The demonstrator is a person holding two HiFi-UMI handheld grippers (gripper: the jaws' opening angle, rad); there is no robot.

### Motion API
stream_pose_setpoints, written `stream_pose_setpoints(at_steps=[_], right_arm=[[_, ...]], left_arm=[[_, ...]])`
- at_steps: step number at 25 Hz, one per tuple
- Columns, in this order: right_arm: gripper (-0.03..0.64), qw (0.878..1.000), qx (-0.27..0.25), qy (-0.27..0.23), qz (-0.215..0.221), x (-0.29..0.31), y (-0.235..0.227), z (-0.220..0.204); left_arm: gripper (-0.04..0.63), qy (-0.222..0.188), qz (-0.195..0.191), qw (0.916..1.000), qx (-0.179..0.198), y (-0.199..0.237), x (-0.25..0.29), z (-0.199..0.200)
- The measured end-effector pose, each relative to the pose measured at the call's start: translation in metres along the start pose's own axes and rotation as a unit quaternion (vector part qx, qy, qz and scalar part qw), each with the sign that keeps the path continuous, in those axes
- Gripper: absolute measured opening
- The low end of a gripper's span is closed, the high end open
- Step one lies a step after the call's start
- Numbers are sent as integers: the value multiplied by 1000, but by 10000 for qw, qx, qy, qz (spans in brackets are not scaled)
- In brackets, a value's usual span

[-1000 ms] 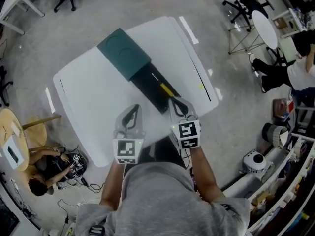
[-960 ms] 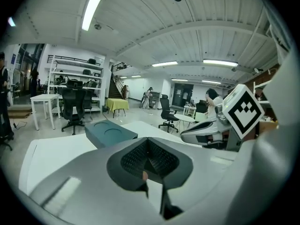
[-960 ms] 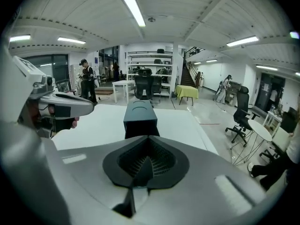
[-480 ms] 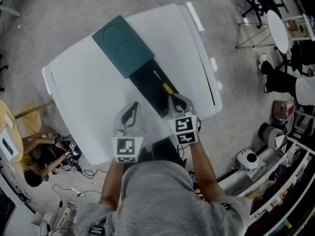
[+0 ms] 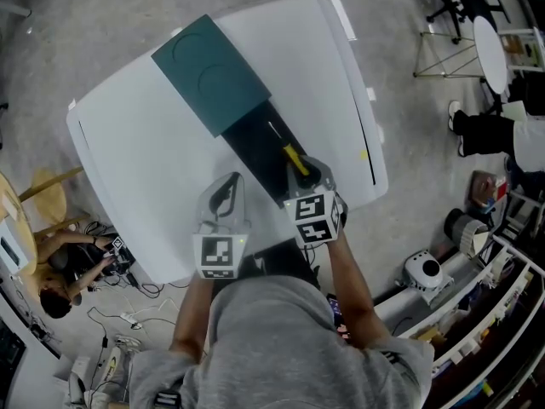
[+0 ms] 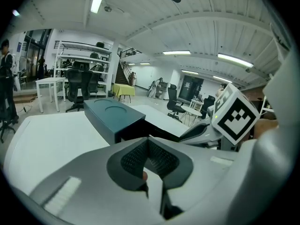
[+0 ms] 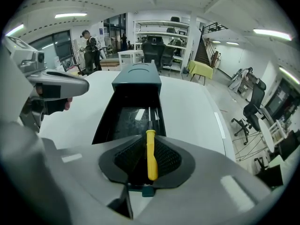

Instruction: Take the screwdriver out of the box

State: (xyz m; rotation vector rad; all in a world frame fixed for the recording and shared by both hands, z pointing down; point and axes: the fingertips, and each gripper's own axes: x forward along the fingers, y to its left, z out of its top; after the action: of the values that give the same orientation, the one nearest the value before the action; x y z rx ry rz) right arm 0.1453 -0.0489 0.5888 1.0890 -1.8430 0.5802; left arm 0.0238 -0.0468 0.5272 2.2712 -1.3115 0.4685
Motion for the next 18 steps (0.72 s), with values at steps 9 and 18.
stream_pose_setpoints(at_steps=[9,18], right_arm=[[194,9978,-429,505,50,16,10,-5],[189,9945,-633,829,-52,25,14,-6]], left_arm=[[12,117,-31,9999,-13,1,7,-5],[12,177,43,9998,-85,10,11,-6]])
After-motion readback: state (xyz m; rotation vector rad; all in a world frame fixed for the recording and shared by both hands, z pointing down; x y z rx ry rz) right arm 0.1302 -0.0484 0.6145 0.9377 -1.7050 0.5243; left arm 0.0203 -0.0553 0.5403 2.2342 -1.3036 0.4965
